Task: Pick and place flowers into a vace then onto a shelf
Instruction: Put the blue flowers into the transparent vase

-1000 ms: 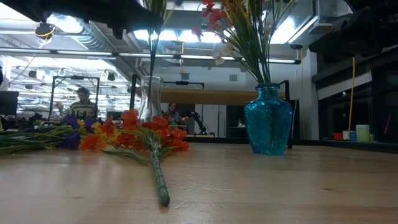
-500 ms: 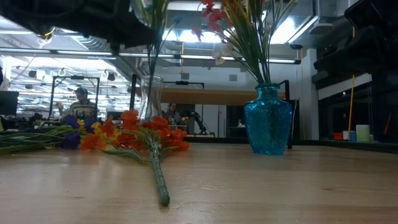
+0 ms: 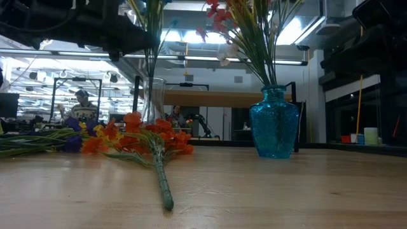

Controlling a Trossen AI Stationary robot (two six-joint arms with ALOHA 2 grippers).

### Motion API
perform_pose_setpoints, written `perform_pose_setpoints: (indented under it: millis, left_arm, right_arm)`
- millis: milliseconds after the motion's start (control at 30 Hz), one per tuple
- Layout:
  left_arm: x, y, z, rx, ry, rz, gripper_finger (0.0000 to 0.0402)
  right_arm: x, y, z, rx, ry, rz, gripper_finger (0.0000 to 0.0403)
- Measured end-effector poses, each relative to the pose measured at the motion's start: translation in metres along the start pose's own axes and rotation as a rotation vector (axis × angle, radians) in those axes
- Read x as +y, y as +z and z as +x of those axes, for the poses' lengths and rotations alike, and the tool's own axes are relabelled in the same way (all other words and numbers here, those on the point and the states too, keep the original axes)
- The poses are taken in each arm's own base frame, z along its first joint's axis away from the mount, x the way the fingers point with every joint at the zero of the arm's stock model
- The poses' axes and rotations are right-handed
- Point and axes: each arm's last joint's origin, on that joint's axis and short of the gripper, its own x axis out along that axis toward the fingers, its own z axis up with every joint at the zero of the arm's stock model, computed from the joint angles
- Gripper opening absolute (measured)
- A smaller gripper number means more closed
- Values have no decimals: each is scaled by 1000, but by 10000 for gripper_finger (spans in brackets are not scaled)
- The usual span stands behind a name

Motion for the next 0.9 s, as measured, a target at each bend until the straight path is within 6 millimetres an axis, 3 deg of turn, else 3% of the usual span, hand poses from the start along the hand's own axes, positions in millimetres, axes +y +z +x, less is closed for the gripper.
perform_pose_setpoints:
  millis: [433,900]
  left_arm:
    - [7,-3,3,22,85,-1,45]
    - [11,-14,3,123,100,-40,140]
  right_arm:
    - [0,0,0,1,1,0,14]
    - [0,0,0,1,1,3,14]
